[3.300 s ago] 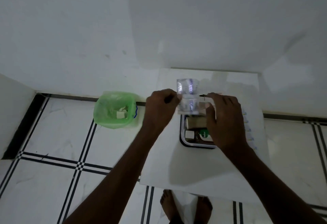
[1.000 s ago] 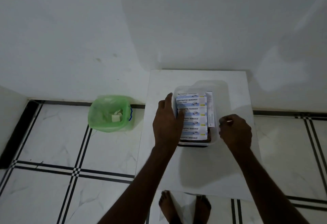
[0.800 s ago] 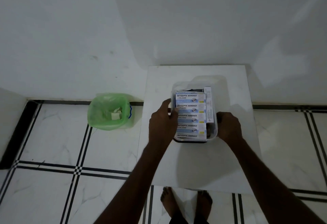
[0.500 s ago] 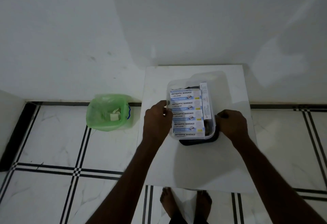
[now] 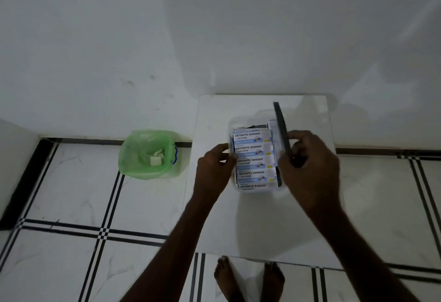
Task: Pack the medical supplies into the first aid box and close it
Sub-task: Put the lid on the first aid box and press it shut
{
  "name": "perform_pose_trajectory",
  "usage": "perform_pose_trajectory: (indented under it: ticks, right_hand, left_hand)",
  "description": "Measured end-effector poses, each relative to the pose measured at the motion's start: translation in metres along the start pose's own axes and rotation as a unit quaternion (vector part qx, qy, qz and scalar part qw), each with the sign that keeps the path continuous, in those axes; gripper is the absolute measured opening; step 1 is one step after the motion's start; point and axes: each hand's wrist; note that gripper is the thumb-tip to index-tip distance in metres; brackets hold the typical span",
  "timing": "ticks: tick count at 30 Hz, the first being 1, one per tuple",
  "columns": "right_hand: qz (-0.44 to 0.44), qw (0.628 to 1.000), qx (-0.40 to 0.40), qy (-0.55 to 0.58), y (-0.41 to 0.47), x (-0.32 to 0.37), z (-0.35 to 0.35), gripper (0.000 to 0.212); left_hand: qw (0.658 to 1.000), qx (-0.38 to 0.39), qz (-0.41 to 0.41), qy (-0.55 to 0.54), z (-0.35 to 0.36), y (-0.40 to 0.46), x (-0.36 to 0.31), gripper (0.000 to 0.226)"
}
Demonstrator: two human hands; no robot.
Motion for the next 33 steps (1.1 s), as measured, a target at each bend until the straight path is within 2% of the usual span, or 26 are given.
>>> perform_pose_trajectory:
  ticks: [3, 8, 11, 13, 15, 16, 18, 20, 23, 28, 30, 33]
  right_hand:
    - [-0.061, 0.995, 0.051, -0.068, -0.016, 0.008, 0.042, 0.04]
    - [-0.101, 0.979, 0.091, -0.152, -0.025, 0.011, 0.085, 0.044]
    - [-0.087, 0.987, 0.098, -0.092, -0.027, 0.013, 0.081, 0.035]
    - [-0.082, 0.994, 0.04, -0.063, -0.021, 0.011, 0.062, 0.029]
    - [-0.054, 0.993, -0.024, -0.106, -0.007, -0.001, 0.04, 0.032]
    - [-0.019, 0.991, -0.027, -0.133, 0.002, -0.011, 0.034, 0.039]
    - [0.06, 0.986, 0.049, -0.145, 0.015, -0.025, 0.03, 0.053]
    - [0.083, 0.981, 0.131, -0.118, 0.016, -0.027, 0.037, 0.051]
    - [0.088, 0.98, 0.134, -0.117, 0.009, -0.025, 0.048, 0.048]
    - [0.099, 0.981, 0.113, -0.124, 0.011, -0.031, 0.047, 0.032]
    - [0.137, 0.981, 0.109, -0.089, 0.014, -0.032, 0.043, 0.032]
    - [0.202, 0.973, 0.111, -0.037, 0.02, -0.033, 0.042, 0.034]
  left_hand:
    - [0.994, 0.018, -0.042, -0.101, -0.012, -0.003, 0.001, 0.031]
    - [0.988, 0.008, -0.053, -0.146, -0.027, -0.007, 0.009, 0.03]
    - [0.987, 0.01, -0.031, -0.157, -0.027, -0.009, 0.009, 0.026]
    - [0.988, -0.004, -0.023, -0.15, -0.026, -0.007, 0.005, 0.024]
    - [0.993, -0.023, -0.008, -0.113, -0.021, -0.006, 0.0, 0.031]
    - [0.996, -0.027, 0.0, -0.086, -0.018, -0.006, -0.003, 0.038]
    - [0.999, -0.032, 0.014, -0.028, -0.011, -0.007, -0.008, 0.052]
    - [0.998, -0.049, 0.03, 0.024, -0.004, -0.008, -0.012, 0.053]
    - [0.994, -0.076, 0.046, 0.06, -0.002, -0.006, -0.013, 0.046]
    - [0.997, -0.055, 0.039, 0.046, -0.004, -0.002, -0.008, 0.048]
    - [0.998, -0.055, 0.019, 0.02, -0.004, 0.003, -0.005, 0.048]
    - [0.998, -0.061, -0.016, -0.021, -0.003, 0.007, -0.003, 0.036]
Point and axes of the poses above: each hand's wrist, its own y-axis towards the middle knuckle, its own z-axis out of the palm, x = y × z, and after that the axes turned 4 degrees about x, right-handed
